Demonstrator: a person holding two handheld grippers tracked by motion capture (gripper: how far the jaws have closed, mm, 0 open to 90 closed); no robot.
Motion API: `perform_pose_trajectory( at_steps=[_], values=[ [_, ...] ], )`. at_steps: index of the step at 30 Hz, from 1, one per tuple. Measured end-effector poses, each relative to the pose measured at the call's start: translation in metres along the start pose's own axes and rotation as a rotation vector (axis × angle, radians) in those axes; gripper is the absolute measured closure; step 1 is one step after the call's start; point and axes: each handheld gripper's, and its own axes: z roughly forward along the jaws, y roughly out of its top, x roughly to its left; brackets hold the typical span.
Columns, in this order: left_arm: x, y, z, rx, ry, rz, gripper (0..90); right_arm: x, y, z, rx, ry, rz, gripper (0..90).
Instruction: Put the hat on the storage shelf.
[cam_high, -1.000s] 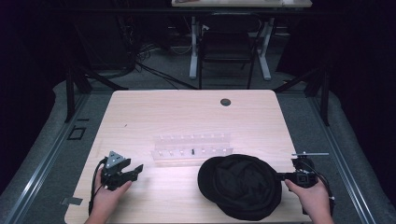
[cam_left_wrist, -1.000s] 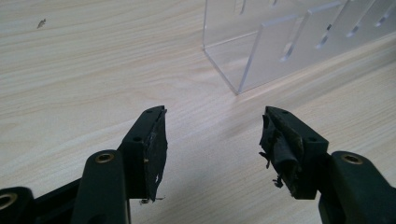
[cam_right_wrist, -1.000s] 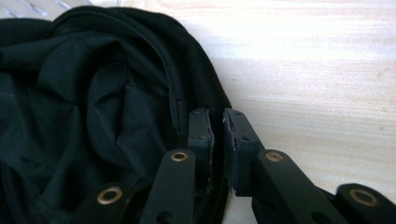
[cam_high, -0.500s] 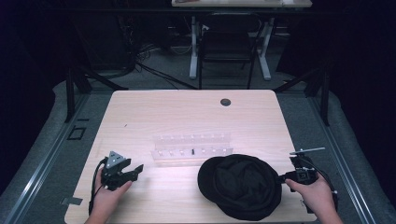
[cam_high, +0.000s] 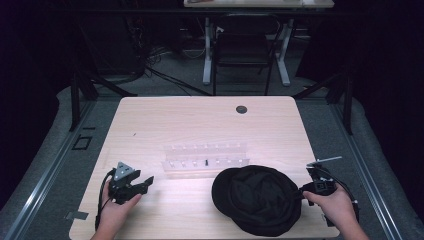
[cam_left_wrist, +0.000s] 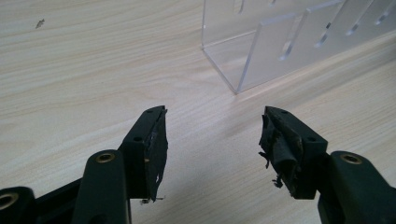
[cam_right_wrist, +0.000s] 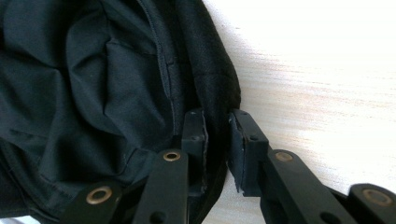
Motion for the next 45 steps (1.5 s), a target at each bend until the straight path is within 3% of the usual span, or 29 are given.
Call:
perform_pose_trajectory(
  at_steps=[5,7,9,13,15,17,21,22,25,31,41,42,43,44,45],
  values=[
    [0.0,0.0,0.0,0.006,-0.002,-0.001,41.3,-0.002,0.003,0.003,0.038,-0.008,-0.001,75.4],
    [0.0,0.0,0.0,0.006,-0.002,-0.001,41.3,-0.001,0.003,0.004,0.028,-0.004,0.015,75.4],
    [0.0,0.0,0.0,0.004,-0.001,-0.002,41.3,-0.004,0.005,0.005,0.062,0.007,-0.004,77.9],
    [0.0,0.0,0.0,0.006,-0.002,-0.001,41.3,-0.004,0.004,0.008,0.041,0.046,0.024,83.0],
    [0.0,0.0,0.0,0.007,-0.001,-0.001,41.3,-0.005,0.005,0.007,0.064,0.045,0.012,84.3],
    [0.0,0.0,0.0,0.008,-0.001,0.001,41.3,-0.004,0.005,0.008,0.053,0.047,0.023,85.0],
    [0.0,0.0,0.0,0.006,-0.001,-0.001,41.3,-0.005,0.006,0.004,0.09,0.06,-0.005,86.7],
    [0.0,0.0,0.0,0.006,-0.001,-0.001,41.3,-0.005,0.005,0.005,0.059,0.068,0.02,86.9],
    [0.0,0.0,0.0,0.006,0.0,-0.001,41.3,-0.007,0.006,-0.001,0.086,0.094,0.005,87.3],
    [-0.001,0.0,0.0,0.004,0.0,-0.004,41.3,-0.008,0.004,-0.009,0.06,0.147,0.025,87.6],
    [0.0,0.0,0.0,0.008,0.002,-0.003,41.4,-0.002,0.003,-0.022,0.018,0.201,0.046,87.9],
    [0.0,0.0,0.0,0.008,0.002,-0.003,41.4,0.0,0.004,-0.024,0.017,0.185,0.054,87.9],
    [0.0,0.0,0.0,0.008,0.002,-0.005,41.4,-0.003,0.006,-0.029,0.061,0.19,-0.002,87.9],
    [0.0,0.0,0.0,0.008,0.002,-0.005,41.3,-0.003,0.006,-0.029,0.061,0.19,-0.002,87.9],
    [0.0,0.0,0.0,0.008,0.002,-0.004,41.3,0.0,0.005,-0.029,0.033,0.188,0.036,87.9]
  ],
)
